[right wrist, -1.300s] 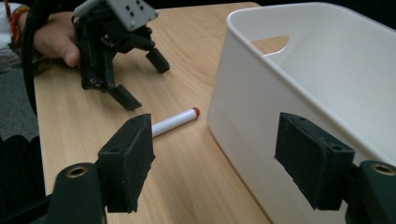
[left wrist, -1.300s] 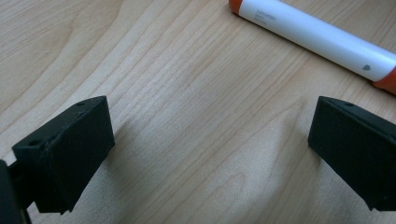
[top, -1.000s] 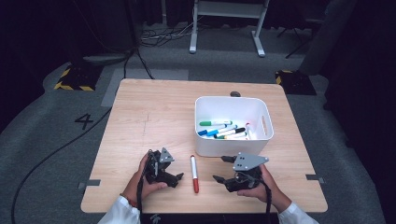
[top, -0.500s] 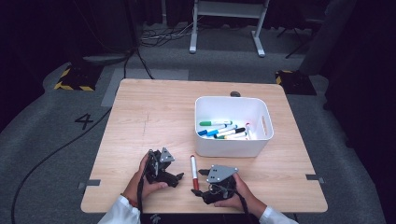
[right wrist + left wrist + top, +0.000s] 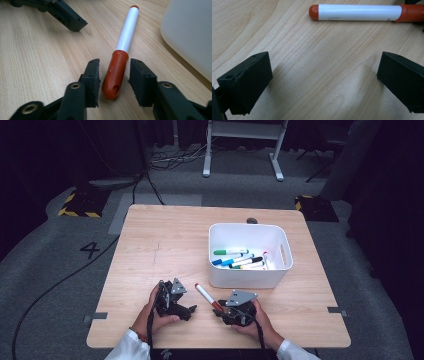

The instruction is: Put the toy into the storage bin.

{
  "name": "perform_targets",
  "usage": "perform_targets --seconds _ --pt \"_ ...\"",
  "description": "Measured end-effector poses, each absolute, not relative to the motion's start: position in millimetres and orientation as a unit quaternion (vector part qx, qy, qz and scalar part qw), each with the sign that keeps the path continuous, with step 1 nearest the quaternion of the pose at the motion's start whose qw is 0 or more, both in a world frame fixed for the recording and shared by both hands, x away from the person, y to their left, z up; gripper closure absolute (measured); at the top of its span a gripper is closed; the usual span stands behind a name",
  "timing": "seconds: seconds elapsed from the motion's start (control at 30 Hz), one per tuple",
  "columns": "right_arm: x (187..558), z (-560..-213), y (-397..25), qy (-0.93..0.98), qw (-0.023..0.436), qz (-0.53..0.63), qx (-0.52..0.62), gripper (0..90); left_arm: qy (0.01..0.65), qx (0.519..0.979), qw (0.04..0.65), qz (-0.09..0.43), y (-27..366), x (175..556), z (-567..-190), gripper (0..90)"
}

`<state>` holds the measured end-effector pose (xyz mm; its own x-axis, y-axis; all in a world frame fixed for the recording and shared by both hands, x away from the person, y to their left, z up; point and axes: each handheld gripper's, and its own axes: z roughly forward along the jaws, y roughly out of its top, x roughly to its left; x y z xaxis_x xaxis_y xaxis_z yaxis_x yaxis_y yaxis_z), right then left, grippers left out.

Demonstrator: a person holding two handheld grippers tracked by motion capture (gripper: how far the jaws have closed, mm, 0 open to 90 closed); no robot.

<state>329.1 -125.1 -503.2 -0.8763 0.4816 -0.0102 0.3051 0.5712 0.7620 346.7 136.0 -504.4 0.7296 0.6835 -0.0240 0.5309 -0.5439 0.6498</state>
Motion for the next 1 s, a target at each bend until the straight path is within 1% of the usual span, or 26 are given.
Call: perform_targets --seconds 0.07,0.17,0.27,0.33,0.6,0.8,1.0 --pt "332.2 -503.4 -128.3 0.879 0.106 0.409 0.22 66.5 0.349 0.871 0.327 0.117 136.0 346.7 -504.4 0.0" --pt "335.9 -503.4 -131.6 0.879 0.105 0.41 0.218 69.2 0.349 0.871 0.327 0.117 135.9 346.7 -504.4 0.0" --pt "339.0 -503.1 -134.4 0.88 0.102 0.41 0.218 74.3 0.349 0.871 0.326 0.117 135.9 346.8 -504.4 0.0" --pt "341.6 -503.2 -137.3 0.88 0.097 0.412 0.217 74.6 0.349 0.871 0.327 0.117 135.9 346.8 -504.4 0.0" --pt "343.0 -503.4 -143.4 0.881 0.103 0.412 0.21 75.1 0.349 0.87 0.327 0.117 135.7 346.9 -504.4 0.0" --pt "345.2 -502.5 -149.4 0.883 0.09 0.413 0.204 75.2 0.348 0.87 0.327 0.117 135.7 347.1 -504.5 0.0" --pt "342.3 -496.1 -154.9 0.888 0.092 0.412 0.183 75.2 0.349 0.87 0.327 0.116 135.7 347.0 -504.5 0.0"
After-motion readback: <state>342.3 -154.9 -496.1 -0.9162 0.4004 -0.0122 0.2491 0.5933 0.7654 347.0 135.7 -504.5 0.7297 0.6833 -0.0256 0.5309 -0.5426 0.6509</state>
